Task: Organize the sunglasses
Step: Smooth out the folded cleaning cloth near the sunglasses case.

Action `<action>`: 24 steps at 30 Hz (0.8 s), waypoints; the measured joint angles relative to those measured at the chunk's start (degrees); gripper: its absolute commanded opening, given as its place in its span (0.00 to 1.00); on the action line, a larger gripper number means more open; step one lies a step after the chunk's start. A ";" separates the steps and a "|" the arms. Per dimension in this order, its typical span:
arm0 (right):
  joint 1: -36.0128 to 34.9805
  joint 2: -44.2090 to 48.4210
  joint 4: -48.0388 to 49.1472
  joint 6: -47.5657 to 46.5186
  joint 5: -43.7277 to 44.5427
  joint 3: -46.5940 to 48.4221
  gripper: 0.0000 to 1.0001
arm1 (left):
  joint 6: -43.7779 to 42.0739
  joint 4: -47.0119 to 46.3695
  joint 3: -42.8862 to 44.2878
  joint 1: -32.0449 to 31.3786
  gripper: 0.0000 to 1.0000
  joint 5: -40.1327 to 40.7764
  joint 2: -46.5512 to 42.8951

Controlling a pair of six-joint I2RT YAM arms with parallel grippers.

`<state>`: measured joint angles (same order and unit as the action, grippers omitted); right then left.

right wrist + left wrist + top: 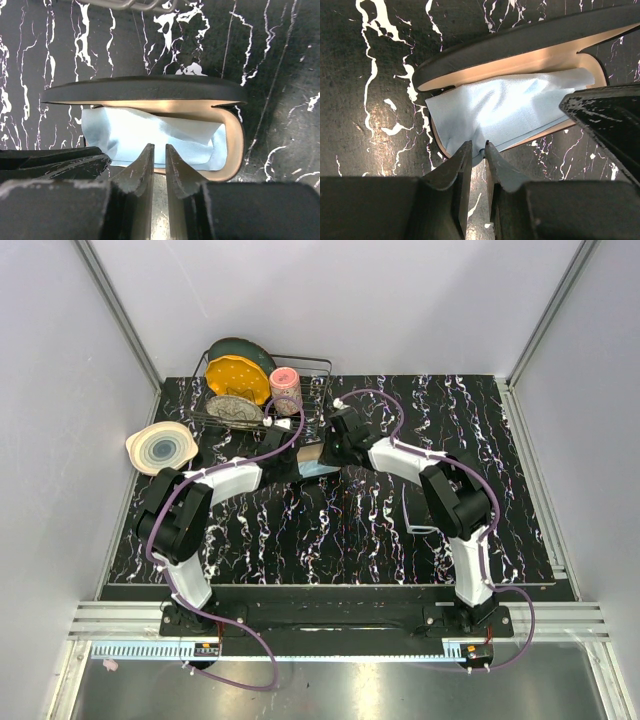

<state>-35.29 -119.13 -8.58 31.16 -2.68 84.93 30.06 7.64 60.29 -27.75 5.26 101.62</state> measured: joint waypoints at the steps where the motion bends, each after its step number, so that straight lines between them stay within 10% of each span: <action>1: 0.02 -0.24 -0.02 -0.07 -0.55 0.00 0.20 | 0.00 0.00 0.00 0.00 0.22 0.00 0.02; 24: 1.01 -5.46 0.74 0.66 1.40 2.16 0.18 | -0.04 0.26 0.87 0.00 0.24 2.16 0.02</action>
<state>-34.28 -124.60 -7.84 31.81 -1.28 87.09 30.02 7.90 61.17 -27.75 7.42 101.65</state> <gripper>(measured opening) 0.179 0.236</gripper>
